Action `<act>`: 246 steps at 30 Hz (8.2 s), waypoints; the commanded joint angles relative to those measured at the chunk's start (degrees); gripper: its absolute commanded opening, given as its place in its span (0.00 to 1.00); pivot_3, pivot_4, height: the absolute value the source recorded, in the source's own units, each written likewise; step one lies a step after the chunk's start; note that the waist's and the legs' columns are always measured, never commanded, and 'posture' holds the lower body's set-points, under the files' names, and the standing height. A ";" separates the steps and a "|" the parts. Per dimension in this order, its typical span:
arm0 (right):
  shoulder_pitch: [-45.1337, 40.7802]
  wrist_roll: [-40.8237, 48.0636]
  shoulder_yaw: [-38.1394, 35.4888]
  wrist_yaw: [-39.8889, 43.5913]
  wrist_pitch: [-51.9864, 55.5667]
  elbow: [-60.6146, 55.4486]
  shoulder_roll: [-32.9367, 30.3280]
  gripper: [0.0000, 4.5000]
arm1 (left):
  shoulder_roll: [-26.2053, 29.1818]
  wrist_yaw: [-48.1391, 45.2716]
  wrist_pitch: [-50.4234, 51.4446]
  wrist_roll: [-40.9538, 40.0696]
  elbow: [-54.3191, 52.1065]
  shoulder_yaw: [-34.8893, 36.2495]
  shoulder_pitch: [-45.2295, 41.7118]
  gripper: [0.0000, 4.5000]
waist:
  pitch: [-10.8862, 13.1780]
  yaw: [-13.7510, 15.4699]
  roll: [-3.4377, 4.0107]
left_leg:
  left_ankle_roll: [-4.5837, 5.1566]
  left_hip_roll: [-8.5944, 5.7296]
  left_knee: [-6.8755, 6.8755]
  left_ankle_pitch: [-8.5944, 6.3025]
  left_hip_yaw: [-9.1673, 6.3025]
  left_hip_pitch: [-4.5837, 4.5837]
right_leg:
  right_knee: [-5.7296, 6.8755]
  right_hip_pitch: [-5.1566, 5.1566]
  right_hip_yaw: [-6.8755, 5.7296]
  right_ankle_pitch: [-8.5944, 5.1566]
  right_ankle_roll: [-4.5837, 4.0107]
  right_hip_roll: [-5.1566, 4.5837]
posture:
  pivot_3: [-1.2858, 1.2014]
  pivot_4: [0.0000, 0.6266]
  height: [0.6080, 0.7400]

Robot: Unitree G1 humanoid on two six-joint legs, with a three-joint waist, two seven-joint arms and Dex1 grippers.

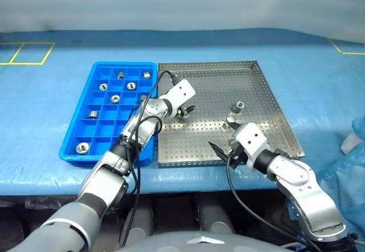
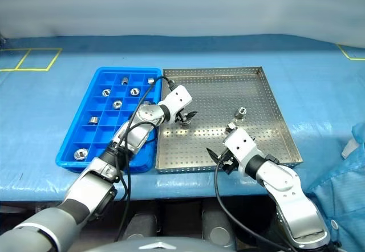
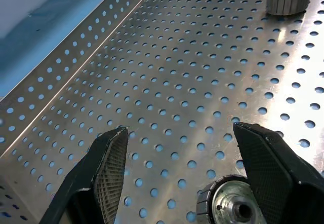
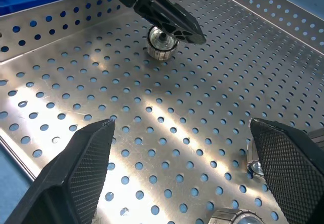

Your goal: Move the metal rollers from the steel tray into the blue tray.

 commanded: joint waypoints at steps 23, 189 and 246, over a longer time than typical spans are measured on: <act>-2.88 -1.09 1.13 -0.29 -1.22 0.19 0.71 1.00 | 2.38 -4.68 7.66 4.24 -3.49 -2.64 0.38 0.41 | 0.00 -0.10 0.00 | 0.00 0.00 0.00 0.00 0.00 0.05 | 0.11 -0.01 0.02 -0.01 -0.02 0.01 | 0.50 0.24 1.00; -46.43 3.28 12.13 7.90 -4.58 44.17 26.21 0.39 | 15.28 11.11 22.75 -16.22 -66.49 27.34 44.32 0.91 | 0.04 7.72 0.02 | 0.04 0.16 -0.59 0.05 -0.30 0.15 | 0.10 -0.11 -0.33 -0.24 -0.43 0.14 | 0.69 0.24 1.00; -6.40 2.12 -8.17 3.92 32.24 -0.79 -6.12 0.74 | 9.18 -4.84 8.60 -20.17 -46.51 1.38 27.73 0.91 | 0.04 4.74 0.05 | -0.24 0.16 -0.36 -0.06 -0.26 -0.09 | -0.44 0.01 -0.41 -0.26 -0.25 0.04 | 0.56 0.24 1.00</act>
